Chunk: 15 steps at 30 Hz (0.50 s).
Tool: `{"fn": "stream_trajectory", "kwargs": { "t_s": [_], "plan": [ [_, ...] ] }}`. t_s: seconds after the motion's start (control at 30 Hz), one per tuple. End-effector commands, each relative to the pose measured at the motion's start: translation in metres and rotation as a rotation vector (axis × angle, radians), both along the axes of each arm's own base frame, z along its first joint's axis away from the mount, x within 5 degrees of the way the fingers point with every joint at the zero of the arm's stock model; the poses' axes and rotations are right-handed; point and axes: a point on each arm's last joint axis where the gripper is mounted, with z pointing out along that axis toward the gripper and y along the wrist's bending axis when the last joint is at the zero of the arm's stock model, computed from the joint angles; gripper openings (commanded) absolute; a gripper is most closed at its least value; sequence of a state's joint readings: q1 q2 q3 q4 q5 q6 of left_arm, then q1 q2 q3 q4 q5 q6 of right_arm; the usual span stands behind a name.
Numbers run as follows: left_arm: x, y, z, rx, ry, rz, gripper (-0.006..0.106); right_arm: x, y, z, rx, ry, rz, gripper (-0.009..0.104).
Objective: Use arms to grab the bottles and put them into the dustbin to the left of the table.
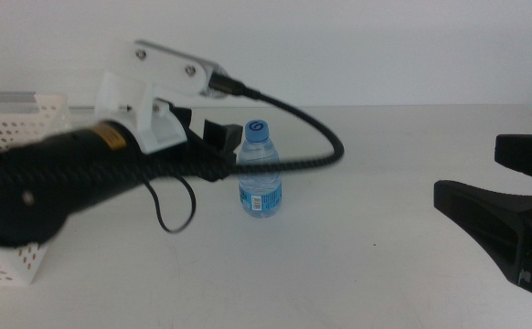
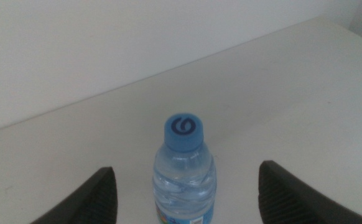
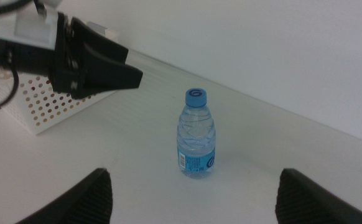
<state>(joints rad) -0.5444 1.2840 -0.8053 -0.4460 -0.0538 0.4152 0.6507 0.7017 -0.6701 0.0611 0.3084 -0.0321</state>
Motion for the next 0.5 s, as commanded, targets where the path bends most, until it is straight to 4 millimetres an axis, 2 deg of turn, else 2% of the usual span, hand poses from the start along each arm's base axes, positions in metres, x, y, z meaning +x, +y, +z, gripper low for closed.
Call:
{"fn": "stream_trajectory", "kwargs": {
  "t_s": [0.0,0.27,0.47],
  "plan": [
    [-0.002,-0.001,0.012,-0.080,-0.110,0.032,0.070,0.000,0.000,0.016,0.052,-0.089,0.000,0.070],
    [0.000,0.004,-0.025,-0.045,-0.110,0.082,0.070,0.000,0.000,0.016,0.052,-0.089,0.000,0.070],
    [0.005,-0.007,-0.043,-0.013,-0.072,0.051,0.070,0.000,0.000,0.016,0.052,-0.089,0.000,0.070]
  ]
}}
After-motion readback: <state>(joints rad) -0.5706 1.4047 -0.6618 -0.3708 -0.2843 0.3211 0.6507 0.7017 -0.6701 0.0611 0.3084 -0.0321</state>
